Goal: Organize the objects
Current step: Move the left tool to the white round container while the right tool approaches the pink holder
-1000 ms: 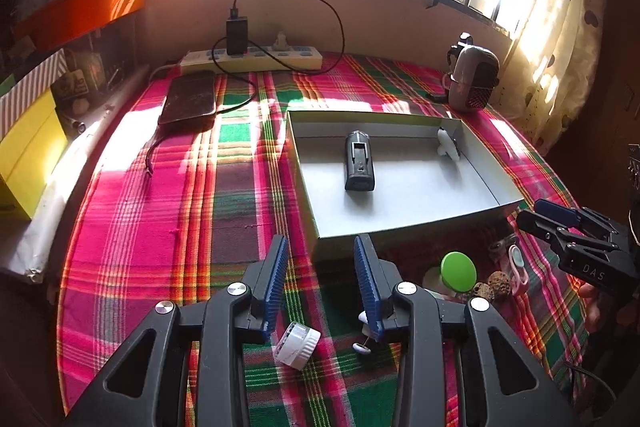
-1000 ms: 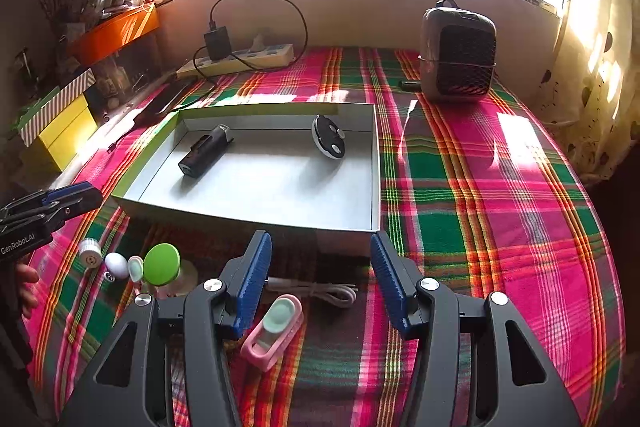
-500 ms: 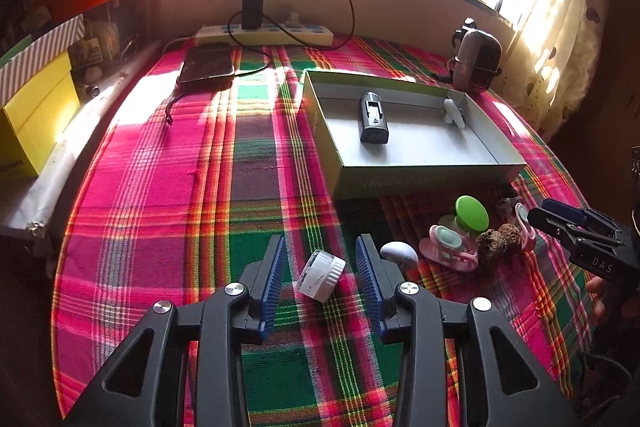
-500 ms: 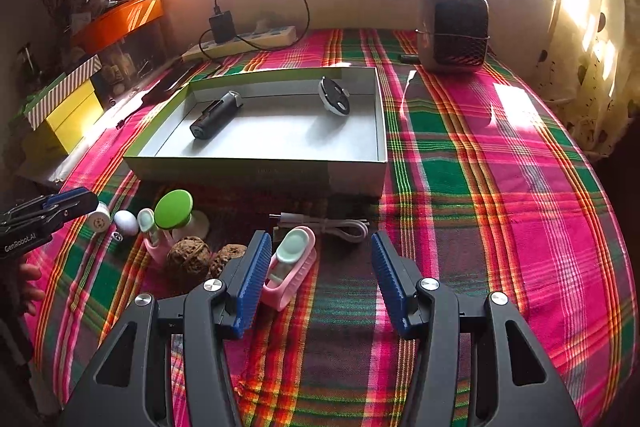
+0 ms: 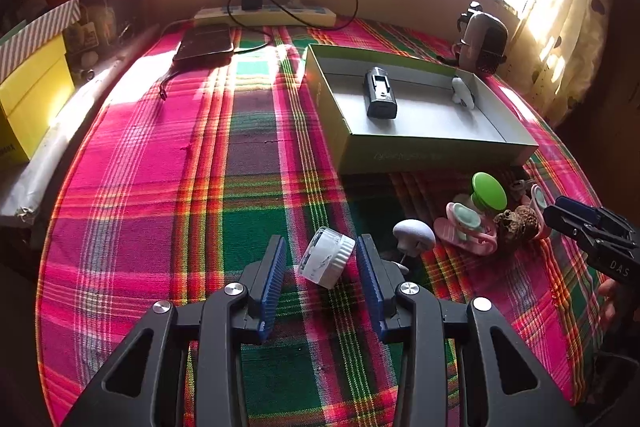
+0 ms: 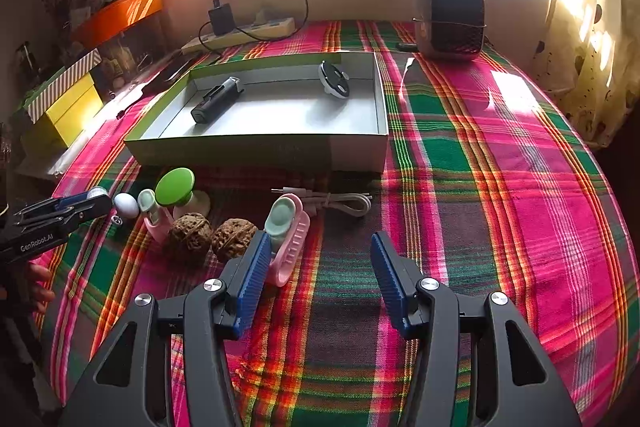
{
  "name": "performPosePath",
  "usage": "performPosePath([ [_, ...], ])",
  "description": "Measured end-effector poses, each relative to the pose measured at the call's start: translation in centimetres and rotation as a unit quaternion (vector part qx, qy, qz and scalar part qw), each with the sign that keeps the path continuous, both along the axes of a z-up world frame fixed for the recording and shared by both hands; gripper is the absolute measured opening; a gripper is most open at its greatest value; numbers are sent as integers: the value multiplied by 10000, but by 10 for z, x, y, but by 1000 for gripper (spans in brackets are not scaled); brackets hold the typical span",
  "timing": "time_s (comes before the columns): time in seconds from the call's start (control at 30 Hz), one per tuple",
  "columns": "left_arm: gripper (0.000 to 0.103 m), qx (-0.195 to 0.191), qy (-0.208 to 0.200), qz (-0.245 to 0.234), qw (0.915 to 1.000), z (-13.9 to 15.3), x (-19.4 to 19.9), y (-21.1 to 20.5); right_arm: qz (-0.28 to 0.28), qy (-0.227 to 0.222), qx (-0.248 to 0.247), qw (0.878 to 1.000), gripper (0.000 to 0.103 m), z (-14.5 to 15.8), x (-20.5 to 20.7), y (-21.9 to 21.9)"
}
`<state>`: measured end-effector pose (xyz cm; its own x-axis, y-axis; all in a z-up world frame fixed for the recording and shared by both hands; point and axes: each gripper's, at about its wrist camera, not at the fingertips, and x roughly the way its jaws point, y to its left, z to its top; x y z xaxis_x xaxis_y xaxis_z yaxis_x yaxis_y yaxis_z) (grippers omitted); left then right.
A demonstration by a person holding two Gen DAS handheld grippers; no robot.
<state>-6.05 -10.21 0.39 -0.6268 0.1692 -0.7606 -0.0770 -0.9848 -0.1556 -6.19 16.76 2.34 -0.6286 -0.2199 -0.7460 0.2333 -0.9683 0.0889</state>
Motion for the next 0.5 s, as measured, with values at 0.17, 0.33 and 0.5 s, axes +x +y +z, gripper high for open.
performPosePath([
  [0.17, 35, -13, 14, -2, 10000, -1, -1, 1, 140, 29, -27, 9999, 53, 1, 0, -8],
  [0.33, 35, -14, 32, 7, 10000, -1, -1, 2, 154, 22, -27, 9999, 53, 0, -1, -12],
  [0.5, 35, -5, 47, 8, 10000, -1, -2, 2, 104, 12, -88, 9999, 53, 1, -1, -13],
])
